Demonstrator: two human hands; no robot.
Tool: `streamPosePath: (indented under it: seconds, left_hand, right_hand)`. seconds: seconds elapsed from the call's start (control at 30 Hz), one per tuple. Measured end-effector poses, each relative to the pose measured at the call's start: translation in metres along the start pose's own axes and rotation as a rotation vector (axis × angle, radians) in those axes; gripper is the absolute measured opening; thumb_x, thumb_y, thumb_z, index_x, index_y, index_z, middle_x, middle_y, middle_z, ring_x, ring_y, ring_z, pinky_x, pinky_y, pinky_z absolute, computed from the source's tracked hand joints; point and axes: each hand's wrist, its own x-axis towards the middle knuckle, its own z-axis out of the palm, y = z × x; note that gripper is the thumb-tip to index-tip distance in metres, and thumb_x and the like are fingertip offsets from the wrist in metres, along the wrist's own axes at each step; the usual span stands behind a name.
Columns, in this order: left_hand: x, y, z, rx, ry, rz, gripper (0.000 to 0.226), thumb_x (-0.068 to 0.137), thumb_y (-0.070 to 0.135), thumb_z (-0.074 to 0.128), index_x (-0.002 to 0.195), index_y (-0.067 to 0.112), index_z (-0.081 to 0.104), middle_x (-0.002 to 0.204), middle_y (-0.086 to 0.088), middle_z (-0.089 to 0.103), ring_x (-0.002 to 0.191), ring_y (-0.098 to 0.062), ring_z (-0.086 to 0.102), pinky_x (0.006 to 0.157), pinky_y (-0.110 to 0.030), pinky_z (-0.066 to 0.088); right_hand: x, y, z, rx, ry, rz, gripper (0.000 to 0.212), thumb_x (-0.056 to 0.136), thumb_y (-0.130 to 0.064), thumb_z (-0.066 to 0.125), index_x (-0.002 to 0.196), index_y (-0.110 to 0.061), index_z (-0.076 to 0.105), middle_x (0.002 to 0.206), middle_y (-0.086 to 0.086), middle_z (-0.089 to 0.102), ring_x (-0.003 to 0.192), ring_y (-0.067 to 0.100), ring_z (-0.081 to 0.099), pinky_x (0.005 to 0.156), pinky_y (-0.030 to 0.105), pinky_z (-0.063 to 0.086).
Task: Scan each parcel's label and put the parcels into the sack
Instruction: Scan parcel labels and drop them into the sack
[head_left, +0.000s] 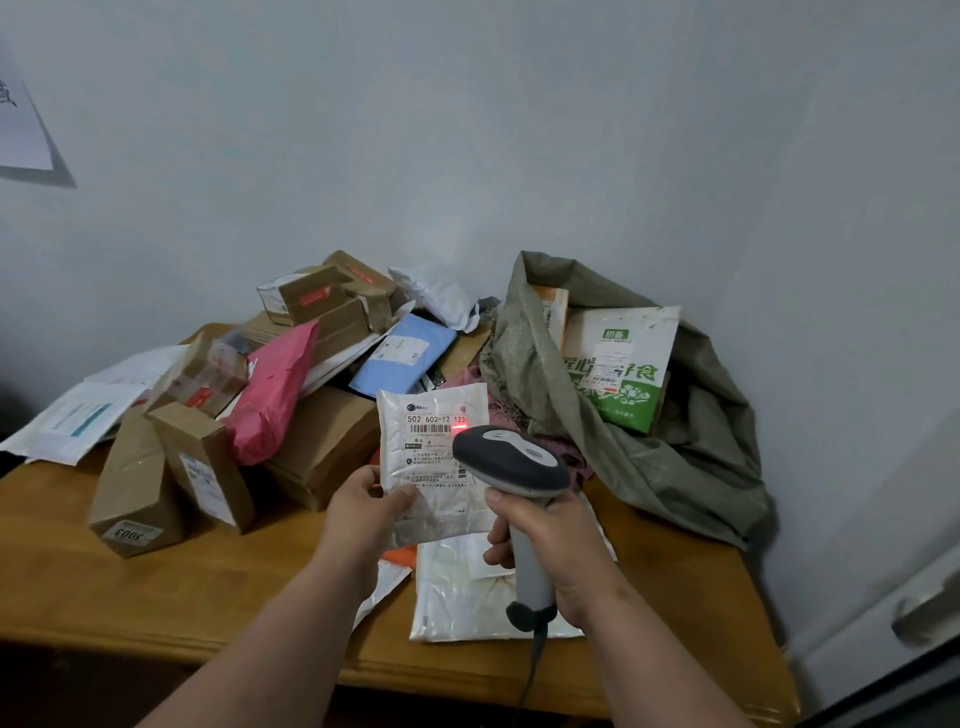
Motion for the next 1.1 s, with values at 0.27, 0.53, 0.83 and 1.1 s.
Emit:
streamPosePath:
  seconds: [0.27, 0.53, 0.83, 1.1]
  left_hand:
    - [0.021, 0.007, 0.000, -0.019, -0.057, -0.009, 0.016, 0.092, 0.012, 0.068, 0.105, 0.019, 0.064, 0.104, -0.004, 0.073, 0.086, -0.023, 0.075, 0.071, -0.041, 0.063]
    - [0.046, 0.026, 0.014, -0.023, -0.292, -0.020, 0.021, 0.090, 0.013, 0.070, 0.110, 0.018, 0.068, 0.103, -0.003, 0.077, 0.094, -0.026, 0.074, 0.086, -0.050, 0.059]
    - [0.079, 0.031, 0.086, 0.108, -0.421, 0.065, 0.033, 0.095, 0.019, 0.066, 0.127, 0.027, 0.064, 0.112, -0.002, 0.073, 0.102, -0.021, 0.070, 0.086, -0.038, 0.053]
    - [0.134, 0.034, 0.147, 0.106, -0.225, 0.058, 0.020, 0.094, 0.017, 0.068, 0.110, 0.028, 0.068, 0.093, 0.001, 0.075, 0.084, -0.016, 0.067, 0.070, -0.028, 0.048]
  right_hand:
    - [0.015, -0.002, -0.002, -0.015, 0.153, 0.002, 0.020, 0.087, -0.026, 0.077, 0.105, -0.025, 0.068, 0.084, -0.003, 0.076, 0.066, 0.014, 0.074, 0.056, 0.024, 0.052]
    - [0.033, 0.010, -0.009, 0.145, 0.171, 0.081, 0.032, 0.080, -0.027, 0.084, 0.109, -0.022, 0.071, 0.090, 0.006, 0.077, 0.070, 0.020, 0.075, 0.058, 0.028, 0.054]
    - [0.062, 0.004, -0.072, 0.285, 0.549, -0.042, 0.019, 0.081, -0.018, 0.083, 0.098, -0.019, 0.076, 0.082, -0.002, 0.079, 0.079, 0.021, 0.075, 0.065, 0.033, 0.056]
    - [0.151, -0.039, -0.168, 0.190, 0.666, -0.097, 0.010, 0.082, -0.021, 0.080, 0.089, -0.024, 0.073, 0.072, -0.007, 0.076, 0.064, 0.009, 0.072, 0.066, 0.032, 0.053]
